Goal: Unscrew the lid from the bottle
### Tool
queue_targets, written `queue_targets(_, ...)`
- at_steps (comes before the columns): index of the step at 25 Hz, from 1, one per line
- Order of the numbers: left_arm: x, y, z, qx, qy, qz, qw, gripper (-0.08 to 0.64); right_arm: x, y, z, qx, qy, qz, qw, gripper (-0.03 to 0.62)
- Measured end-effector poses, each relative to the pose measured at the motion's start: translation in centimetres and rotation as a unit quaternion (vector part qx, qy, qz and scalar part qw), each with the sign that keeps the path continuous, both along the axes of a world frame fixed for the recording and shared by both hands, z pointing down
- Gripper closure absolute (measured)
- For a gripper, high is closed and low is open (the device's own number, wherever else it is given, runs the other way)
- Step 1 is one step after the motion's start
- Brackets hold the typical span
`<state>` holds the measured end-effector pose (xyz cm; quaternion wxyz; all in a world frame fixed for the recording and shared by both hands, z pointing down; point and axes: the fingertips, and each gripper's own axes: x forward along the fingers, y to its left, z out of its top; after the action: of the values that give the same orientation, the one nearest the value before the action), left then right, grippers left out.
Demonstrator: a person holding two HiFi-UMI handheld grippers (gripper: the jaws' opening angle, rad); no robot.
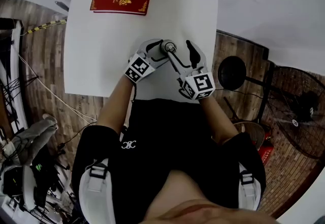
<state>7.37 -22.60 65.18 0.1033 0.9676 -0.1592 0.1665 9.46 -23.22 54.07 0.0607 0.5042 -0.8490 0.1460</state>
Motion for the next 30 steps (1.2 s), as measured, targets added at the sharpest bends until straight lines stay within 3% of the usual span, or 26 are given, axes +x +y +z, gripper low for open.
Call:
queue_targets(7,0.1,0.0,0.0,0.001,-0.004,0.0,1.0,0.198,-2.6,-0.1,3.4,-0.026,0.068,0.026,0.997,0.288)
queue_targets(9,0.2,0.0,0.0,0.002,-0.003,0.001,1.0,0.198,-2.5,-0.2,3.8,-0.036,0.071,0.028,0.996,0.357)
queue_targets(12,0.0,0.0,0.0,0.002,-0.003,0.005,1.0,0.198,-2.5,-0.3,3.8,-0.047,0.065,0.013,0.997,0.358)
queue_targets(16,0.1,0.0,0.0,0.003,0.0,0.012,0.9999,0.198,-2.7,-0.2,4.0,-0.046,0.08,-0.073,0.993,0.359)
queue_targets(19,0.1,-0.1,0.0,0.004,0.003,0.013,0.9999,0.198,-3.1,-0.1,4.2,-0.051,0.103,-0.206,0.972,0.359)
queue_targets(21,0.1,0.0,0.0,0.004,0.003,0.015,0.9999,0.198,-3.6,0.2,4.4,-0.052,0.136,-0.314,0.938,0.359)
queue_targets(22,0.1,0.1,0.0,0.004,0.003,0.016,0.9999,0.198,-3.7,0.5,4.5,-0.052,0.158,-0.37,0.914,0.359)
queue_targets(24,0.3,0.1,-0.1,0.009,0.001,0.021,0.9997,0.197,-3.8,1.1,4.7,-0.055,0.213,-0.478,0.851,0.359)
queue_targets(27,0.6,0.3,-0.3,0.018,-0.005,0.029,0.9994,0.196,-3.3,2.1,5.6,-0.073,0.298,-0.598,0.74,0.359)
queue_targets(29,0.7,0.2,-0.3,0.017,-0.004,0.03,0.9994,0.196,-3.2,2.2,5.6,-0.085,0.336,-0.638,0.688,0.359)
queue_targets(30,0.8,0.1,-0.3,0.015,-0.003,0.029,0.9995,0.196,-3.2,2.2,5.6,-0.089,0.348,-0.648,0.671,0.359)
